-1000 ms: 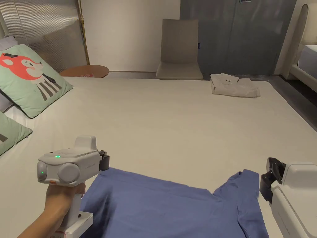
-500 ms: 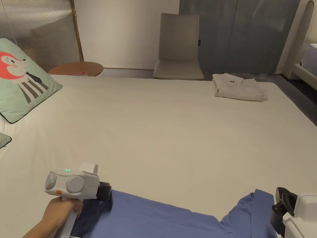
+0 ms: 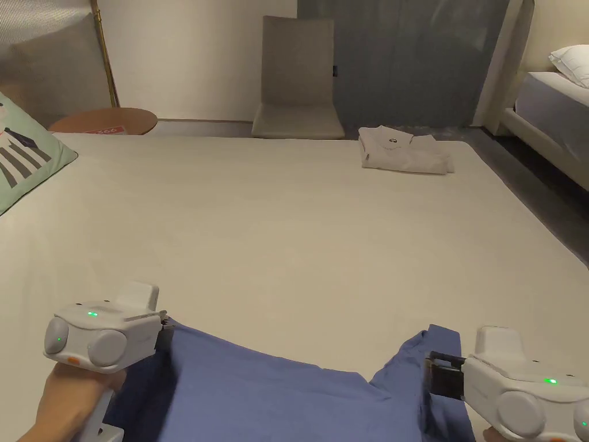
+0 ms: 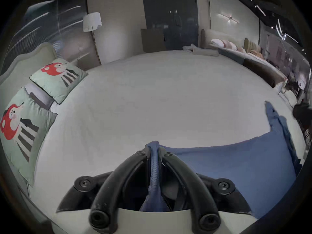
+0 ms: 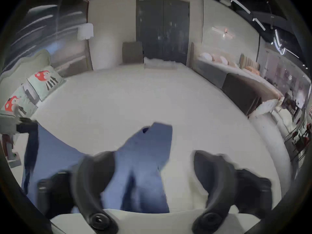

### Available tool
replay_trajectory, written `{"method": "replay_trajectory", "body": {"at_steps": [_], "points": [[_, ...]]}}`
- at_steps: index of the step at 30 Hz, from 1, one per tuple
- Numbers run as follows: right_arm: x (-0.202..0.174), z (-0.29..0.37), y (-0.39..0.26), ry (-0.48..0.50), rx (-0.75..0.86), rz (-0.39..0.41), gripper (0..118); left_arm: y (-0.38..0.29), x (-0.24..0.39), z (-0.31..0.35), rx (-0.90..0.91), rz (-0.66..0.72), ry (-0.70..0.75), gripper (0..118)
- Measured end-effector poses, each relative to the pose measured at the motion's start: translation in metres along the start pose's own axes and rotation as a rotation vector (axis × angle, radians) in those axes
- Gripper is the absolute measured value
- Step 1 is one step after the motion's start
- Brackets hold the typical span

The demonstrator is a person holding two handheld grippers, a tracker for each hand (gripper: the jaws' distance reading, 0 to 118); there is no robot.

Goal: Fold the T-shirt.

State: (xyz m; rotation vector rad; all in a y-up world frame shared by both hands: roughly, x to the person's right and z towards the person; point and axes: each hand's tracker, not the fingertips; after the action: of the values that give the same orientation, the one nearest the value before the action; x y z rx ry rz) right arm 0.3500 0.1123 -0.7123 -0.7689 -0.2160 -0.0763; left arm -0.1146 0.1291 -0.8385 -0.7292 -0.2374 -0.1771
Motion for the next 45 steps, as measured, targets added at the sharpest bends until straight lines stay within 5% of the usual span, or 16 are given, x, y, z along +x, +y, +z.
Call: {"method": "replay_trajectory", "body": {"at_steps": [7, 10, 14, 29, 45], "points": [[-0.011, -0.040, -0.008, 0.036, -0.175, -0.020, 105, 0.006, 0.003, 0.049, 0.054, 0.018, -0.036, 2], [-0.013, -0.033, -0.017, 0.027, -0.171, -0.013, 49, 0.003, 0.005, 0.058, 0.058, 0.015, -0.029, 2], [-0.014, -0.016, -0.019, 0.034, -0.108, 0.011, 5, -0.002, 0.000, 0.064, 0.056, 0.040, -0.016, 2], [-0.037, 0.129, 0.100, 0.071, 0.531, 0.205, 4, 0.051, -0.039, 0.164, 0.332, 0.183, 0.073, 2], [-0.058, 0.229, 0.285, 0.061, 0.940, 0.234, 4, 0.226, -0.069, 0.259, 0.707, 0.149, 0.212, 2]]}}
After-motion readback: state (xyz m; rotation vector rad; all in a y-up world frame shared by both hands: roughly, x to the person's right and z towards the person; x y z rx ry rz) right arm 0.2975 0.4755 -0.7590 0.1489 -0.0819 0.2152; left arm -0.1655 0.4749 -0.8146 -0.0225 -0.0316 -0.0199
